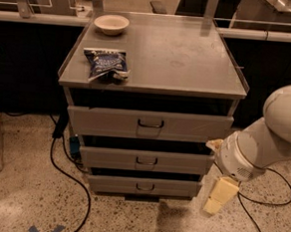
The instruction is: Open bottom drawer
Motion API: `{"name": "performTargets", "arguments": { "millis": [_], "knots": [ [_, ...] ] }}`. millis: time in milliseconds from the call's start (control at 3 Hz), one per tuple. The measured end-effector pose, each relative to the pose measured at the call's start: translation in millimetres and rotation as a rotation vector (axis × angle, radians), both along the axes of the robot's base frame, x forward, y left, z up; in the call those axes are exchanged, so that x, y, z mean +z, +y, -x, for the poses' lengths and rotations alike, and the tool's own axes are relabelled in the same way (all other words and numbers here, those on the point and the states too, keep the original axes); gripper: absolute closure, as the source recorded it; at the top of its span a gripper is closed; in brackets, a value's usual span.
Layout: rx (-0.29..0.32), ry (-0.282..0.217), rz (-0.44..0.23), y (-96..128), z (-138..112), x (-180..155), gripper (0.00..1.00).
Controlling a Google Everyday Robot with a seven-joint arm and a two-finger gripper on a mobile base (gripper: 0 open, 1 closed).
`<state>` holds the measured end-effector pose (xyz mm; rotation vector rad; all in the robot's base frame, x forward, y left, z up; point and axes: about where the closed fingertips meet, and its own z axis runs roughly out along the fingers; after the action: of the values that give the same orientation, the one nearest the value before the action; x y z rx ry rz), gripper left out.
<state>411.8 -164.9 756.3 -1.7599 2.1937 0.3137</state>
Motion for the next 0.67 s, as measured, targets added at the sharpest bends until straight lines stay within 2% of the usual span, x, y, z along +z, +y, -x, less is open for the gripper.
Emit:
{"name": "performTargets", "arguments": {
  "millis": [333,667],
  "knots": [
    [0.003,0.028,-0.029,6,-7,-45,0.00],
    [0.068,0.130,-0.007,40,3,-152,0.00]
  ]
}}
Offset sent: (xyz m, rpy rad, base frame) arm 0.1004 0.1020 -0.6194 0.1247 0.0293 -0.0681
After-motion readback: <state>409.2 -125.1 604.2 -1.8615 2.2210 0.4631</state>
